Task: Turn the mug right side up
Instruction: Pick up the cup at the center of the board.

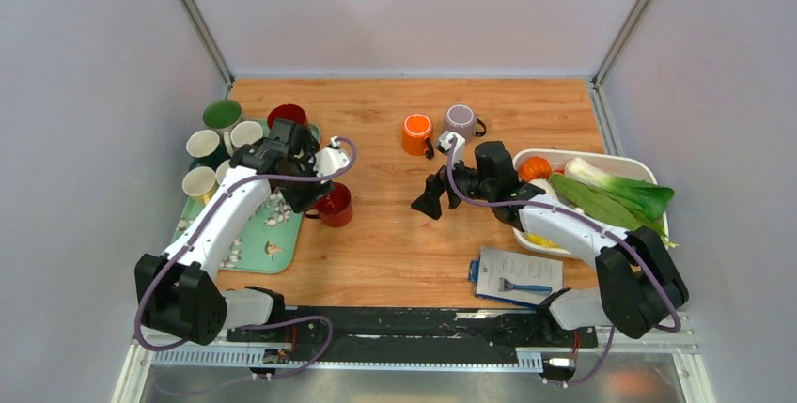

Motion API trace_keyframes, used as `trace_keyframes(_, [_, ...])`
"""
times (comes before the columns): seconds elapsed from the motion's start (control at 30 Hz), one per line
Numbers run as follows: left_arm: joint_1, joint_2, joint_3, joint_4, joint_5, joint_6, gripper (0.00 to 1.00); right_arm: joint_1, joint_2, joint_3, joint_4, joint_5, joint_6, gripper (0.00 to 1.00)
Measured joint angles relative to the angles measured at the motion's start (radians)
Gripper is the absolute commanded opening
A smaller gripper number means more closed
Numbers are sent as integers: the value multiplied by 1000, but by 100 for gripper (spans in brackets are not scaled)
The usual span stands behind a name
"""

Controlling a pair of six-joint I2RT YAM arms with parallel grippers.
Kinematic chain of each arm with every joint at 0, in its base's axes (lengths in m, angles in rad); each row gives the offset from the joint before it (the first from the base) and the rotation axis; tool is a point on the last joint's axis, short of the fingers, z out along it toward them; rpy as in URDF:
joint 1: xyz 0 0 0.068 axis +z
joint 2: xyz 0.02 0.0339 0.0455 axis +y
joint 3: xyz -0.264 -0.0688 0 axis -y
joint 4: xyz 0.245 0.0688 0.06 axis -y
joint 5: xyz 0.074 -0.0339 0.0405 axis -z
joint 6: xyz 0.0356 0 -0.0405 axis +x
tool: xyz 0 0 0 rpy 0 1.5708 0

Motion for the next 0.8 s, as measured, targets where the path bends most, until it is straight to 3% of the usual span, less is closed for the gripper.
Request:
trace_keyframes(0.23, [22, 15, -100, 6, 31, 146, 58, 0, 0, 0, -1, 0, 0, 98])
trace_keyframes(0.47, [22, 96, -128, 56, 87, 166, 48, 0, -5, 0, -20, 1, -5, 98])
trace_keyframes(0.8, [26, 130, -177, 167, 69, 67, 15, 0, -23, -1, -39, 1, -12, 98])
